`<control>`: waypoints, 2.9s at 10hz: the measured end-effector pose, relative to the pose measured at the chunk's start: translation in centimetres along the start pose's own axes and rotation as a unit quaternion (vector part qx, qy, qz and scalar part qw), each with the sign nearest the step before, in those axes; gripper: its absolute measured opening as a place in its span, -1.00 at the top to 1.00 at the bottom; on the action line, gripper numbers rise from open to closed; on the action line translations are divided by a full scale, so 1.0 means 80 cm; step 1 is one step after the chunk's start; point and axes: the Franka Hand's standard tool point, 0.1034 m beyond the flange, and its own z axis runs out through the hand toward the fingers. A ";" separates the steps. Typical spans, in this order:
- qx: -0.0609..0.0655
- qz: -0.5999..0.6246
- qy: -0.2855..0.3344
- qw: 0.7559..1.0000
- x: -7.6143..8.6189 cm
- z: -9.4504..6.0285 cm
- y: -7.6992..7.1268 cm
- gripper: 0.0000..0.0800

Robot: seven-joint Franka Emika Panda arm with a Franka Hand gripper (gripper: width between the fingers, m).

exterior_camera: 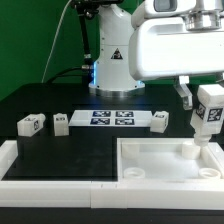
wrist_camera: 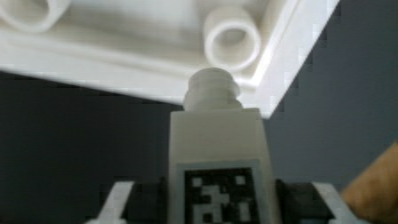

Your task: Assemble one leg

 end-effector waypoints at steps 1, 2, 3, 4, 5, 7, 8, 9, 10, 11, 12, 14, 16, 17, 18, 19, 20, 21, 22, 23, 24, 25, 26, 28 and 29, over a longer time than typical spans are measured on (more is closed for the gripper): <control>-0.003 0.002 0.006 1.000 -0.013 0.003 0.000 0.27; -0.002 0.006 0.003 1.000 -0.017 0.003 -0.001 0.27; 0.001 0.013 0.004 1.000 -0.015 0.006 -0.006 0.27; 0.003 0.013 0.004 1.000 -0.013 0.010 -0.009 0.27; 0.003 0.013 0.006 1.000 -0.010 0.014 -0.009 0.27; 0.005 0.012 0.002 1.000 -0.014 0.028 -0.013 0.27; 0.007 0.011 -0.003 1.000 -0.020 0.034 -0.017 0.27; 0.008 0.011 -0.008 1.000 -0.024 0.036 -0.018 0.27; 0.009 0.010 -0.010 1.000 -0.028 0.037 -0.018 0.27; 0.009 0.009 -0.013 1.000 -0.032 0.037 -0.020 0.27; 0.010 0.008 -0.014 1.000 -0.034 0.038 -0.022 0.27; 0.013 0.004 -0.015 1.000 -0.035 0.039 -0.029 0.27; 0.016 0.000 -0.018 1.000 -0.039 0.043 -0.038 0.27; 0.016 0.000 -0.020 1.000 -0.041 0.046 -0.037 0.27; 0.014 0.000 -0.016 1.000 -0.041 0.046 -0.035 0.27; 0.014 0.000 -0.015 1.000 -0.040 0.047 -0.036 0.27; 0.014 0.000 -0.015 1.000 -0.040 0.047 -0.036 0.27; 0.014 0.001 -0.015 1.000 -0.040 0.047 -0.035 0.27; 0.013 0.001 -0.015 1.000 -0.041 0.047 -0.034 0.27; 0.014 0.001 -0.017 1.000 -0.044 0.050 -0.034 0.27; 0.014 0.002 -0.018 1.000 -0.048 0.056 -0.034 0.27; 0.014 0.002 -0.021 1.000 -0.052 0.060 -0.034 0.27; 0.013 0.003 -0.020 1.000 -0.052 0.061 -0.033 0.27; 0.012 0.002 -0.013 1.000 -0.051 0.062 -0.033 0.27; 0.012 0.002 -0.012 1.000 -0.051 0.062 -0.034 0.27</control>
Offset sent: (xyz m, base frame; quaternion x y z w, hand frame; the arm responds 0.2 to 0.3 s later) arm 0.0152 0.0179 -0.0069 0.0198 0.0026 0.0519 0.9985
